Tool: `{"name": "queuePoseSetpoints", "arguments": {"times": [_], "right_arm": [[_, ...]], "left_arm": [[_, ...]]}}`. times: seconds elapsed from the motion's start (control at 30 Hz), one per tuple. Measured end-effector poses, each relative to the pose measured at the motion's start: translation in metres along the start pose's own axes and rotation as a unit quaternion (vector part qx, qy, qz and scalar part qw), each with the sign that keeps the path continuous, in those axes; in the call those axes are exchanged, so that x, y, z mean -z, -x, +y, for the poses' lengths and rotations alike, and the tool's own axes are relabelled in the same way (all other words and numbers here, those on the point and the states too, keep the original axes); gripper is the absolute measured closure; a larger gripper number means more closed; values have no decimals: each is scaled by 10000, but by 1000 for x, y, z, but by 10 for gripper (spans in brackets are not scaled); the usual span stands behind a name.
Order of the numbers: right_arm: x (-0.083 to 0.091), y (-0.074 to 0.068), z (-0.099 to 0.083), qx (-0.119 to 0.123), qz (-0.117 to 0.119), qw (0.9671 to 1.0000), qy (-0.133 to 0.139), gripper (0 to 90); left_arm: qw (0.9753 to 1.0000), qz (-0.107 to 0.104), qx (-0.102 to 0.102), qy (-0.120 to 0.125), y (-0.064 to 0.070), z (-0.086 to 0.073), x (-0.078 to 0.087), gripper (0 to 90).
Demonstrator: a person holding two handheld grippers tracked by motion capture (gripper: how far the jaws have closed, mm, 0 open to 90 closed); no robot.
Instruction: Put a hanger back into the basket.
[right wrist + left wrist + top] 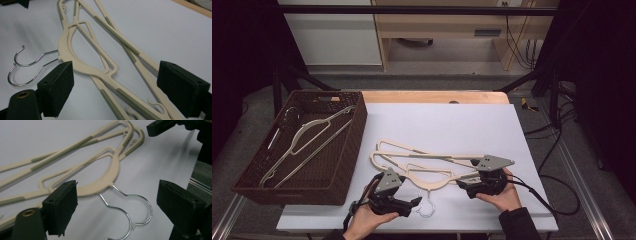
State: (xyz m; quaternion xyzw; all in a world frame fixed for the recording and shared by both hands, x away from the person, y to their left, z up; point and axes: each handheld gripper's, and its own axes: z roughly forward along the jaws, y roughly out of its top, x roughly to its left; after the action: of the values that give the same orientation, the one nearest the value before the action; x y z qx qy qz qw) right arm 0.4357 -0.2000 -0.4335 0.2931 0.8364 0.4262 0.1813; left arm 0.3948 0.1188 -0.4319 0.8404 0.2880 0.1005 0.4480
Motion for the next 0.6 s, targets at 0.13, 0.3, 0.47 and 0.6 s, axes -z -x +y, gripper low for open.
{"name": "queuePoseSetpoints", "arguments": {"times": [0.13, 0.3, 0.47, 0.6], "right_arm": [[0, 2, -2, -12, -4, 10000, -11, 160], [-6, 4, -7, 91, 129, 9998, -149, 198], [-23, 5, -11, 246, 310, 9982, -447, 226], [-41, 10, -15, 245, 365, 9969, -653, 287]], "left_arm": [[9999, -75, -42, -121, 8, 0, -11, 216], [9998, -28, -83, -150, 6, -2, -13, 223], [10000, 17, -57, -10, -6, -3, -6, 214], [9999, 112, 10, 25, -16, -5, -2, 199]]}}
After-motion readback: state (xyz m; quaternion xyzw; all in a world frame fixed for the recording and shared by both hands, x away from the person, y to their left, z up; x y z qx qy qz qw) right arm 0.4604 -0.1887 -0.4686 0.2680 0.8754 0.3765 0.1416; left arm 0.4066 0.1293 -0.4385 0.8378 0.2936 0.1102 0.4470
